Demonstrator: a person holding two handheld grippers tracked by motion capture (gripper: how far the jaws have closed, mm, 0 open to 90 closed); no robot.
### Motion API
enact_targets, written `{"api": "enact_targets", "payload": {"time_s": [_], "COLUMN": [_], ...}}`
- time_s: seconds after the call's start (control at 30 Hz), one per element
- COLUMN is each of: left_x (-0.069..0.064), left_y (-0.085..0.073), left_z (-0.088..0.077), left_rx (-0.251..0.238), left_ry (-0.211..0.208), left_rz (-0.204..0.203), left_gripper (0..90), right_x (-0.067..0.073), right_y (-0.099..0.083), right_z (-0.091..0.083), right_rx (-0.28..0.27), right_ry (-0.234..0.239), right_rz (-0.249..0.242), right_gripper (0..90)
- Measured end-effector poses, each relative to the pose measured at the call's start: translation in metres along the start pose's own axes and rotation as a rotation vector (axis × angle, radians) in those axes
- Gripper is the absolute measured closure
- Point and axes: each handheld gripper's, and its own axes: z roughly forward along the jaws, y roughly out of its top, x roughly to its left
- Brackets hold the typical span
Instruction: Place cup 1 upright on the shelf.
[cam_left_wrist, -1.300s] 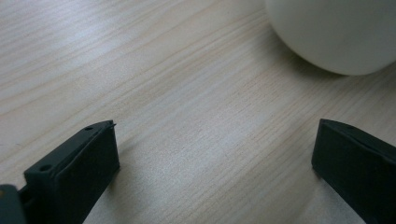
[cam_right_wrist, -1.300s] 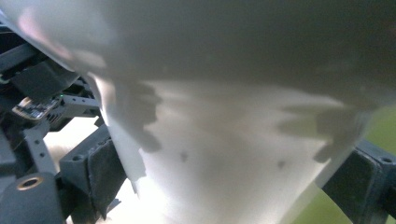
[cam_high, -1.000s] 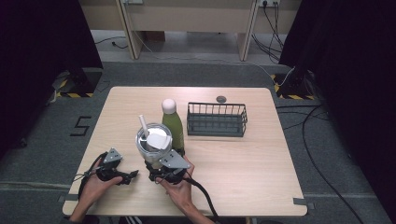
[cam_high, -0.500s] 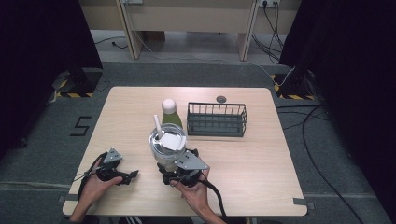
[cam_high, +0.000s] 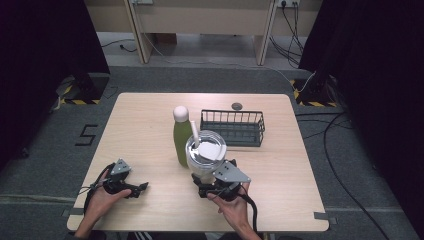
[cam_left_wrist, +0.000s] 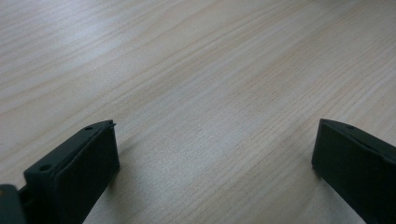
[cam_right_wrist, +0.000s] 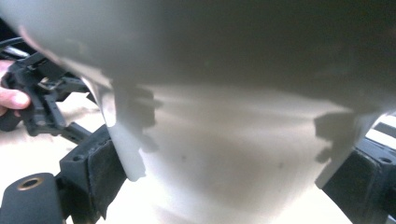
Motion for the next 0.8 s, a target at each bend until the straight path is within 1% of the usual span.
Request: {"api": "enact_targets", "payload": {"time_s": [0.07, 0.1, 0.13, 0.17, 0.2, 0.23, 0.3, 0.33, 0.43, 0.47, 0.5, 0.53, 0.63, 0.67, 0.7, 0.8], "left_x": [0.0, 0.0, 0.0, 0.0, 0.0, 0.0, 0.0, 0.0, 0.0, 0.0, 0.0, 0.0, 0.0, 0.0, 0.0, 0.0], "left_y": [0.0, 0.0, 0.0, 0.0, 0.0, 0.0, 0.0, 0.0, 0.0, 0.0, 0.0, 0.0, 0.0, 0.0, 0.0, 0.0], "left_z": [0.0, 0.0, 0.0, 0.0, 0.0, 0.0, 0.0, 0.0, 0.0, 0.0, 0.0, 0.0, 0.0, 0.0, 0.0, 0.0], "left_rx": [-0.001, -0.001, -0.001, -0.001, -0.001, -0.002, -0.001, -0.001, -0.001, -0.001, -0.001, -0.001, -0.001, -0.001, -0.001, -0.001], "left_ry": [0.0, 0.0, 0.0, -0.001, -0.001, -0.001, -0.001, -0.001, -0.001, -0.001, -0.001, -0.001, -0.001, -0.001, -0.001, -0.001], "left_rz": [-0.002, -0.002, -0.002, -0.002, -0.002, -0.002, -0.002, -0.002, -0.002, -0.002, -0.002, -0.002, -0.003, -0.003, -0.003, -0.003], "left_gripper": [0.0, 0.0, 0.0, 0.0, 0.0, 0.0, 0.0, 0.0, 0.0, 0.0, 0.0, 0.0, 0.0, 0.0, 0.0, 0.0], "right_x": [-0.008, -0.008, -0.011, -0.02, -0.02, -0.028, -0.03, -0.038, -0.047, -0.047, -0.054, -0.057, -0.066, -0.066, -0.072, -0.077], "right_y": [0.0, 0.0, 0.0, 0.001, 0.001, 0.001, 0.002, 0.004, 0.007, 0.007, 0.01, 0.011, 0.015, 0.015, 0.018, 0.022], "right_z": [-0.003, -0.003, -0.005, -0.007, -0.007, -0.009, -0.01, -0.012, -0.016, -0.016, -0.018, -0.018, -0.021, -0.021, -0.022, -0.022], "right_rx": [0.008, 0.008, 0.012, 0.017, 0.017, 0.016, 0.015, 0.012, 0.011, 0.011, 0.005, 0.003, -0.005, -0.005, -0.011, -0.008], "right_ry": [-0.008, -0.008, -0.016, -0.036, -0.036, -0.05, -0.053, -0.066, -0.084, -0.084, -0.098, -0.101, -0.111, -0.111, -0.12, -0.128], "right_rz": [0.014, 0.014, 0.015, 0.014, 0.014, 0.023, 0.029, 0.036, 0.037, 0.037, 0.034, 0.031, 0.041, 0.041, 0.048, 0.047], "right_gripper": [10.7, 10.7, 10.7, 10.7, 10.7, 10.7, 10.7, 10.7, 10.7, 10.7, 10.7, 10.7, 10.7, 10.7, 10.7, 10.7]}}
